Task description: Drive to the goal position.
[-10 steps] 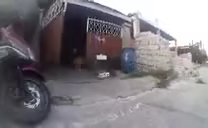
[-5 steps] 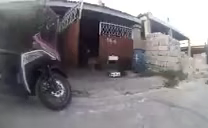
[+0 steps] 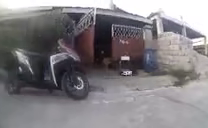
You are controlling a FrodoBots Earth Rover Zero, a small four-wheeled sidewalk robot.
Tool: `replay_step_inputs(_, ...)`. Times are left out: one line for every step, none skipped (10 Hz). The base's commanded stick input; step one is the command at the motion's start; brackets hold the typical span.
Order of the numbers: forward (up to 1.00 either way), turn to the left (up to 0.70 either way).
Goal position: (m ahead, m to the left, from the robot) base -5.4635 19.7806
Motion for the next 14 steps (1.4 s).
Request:
replay_step_inputs(-0.7,-0.35)
replay_step_inputs(-0.7,-0.35)
replay_step_inputs(-0.7,-0.35)
replay_step_inputs(-0.7,-0.35)
replay_step_inputs(-0.7,-0.35)
replay_step_inputs(-0.7,-0.35)
replay_step_inputs(-0.7,-0.35)
replay_step_inputs(-0.16,-0.62)
replay_step_inputs(0.0,-0.24)
replay_step_inputs(0.0,0.0)
replay_step_inputs(0.0,0.0)
replay_step_inputs(0.0,0.0)
replay_step_inputs(0.0,0.0)
replay_step_inputs(0.0,-0.02)
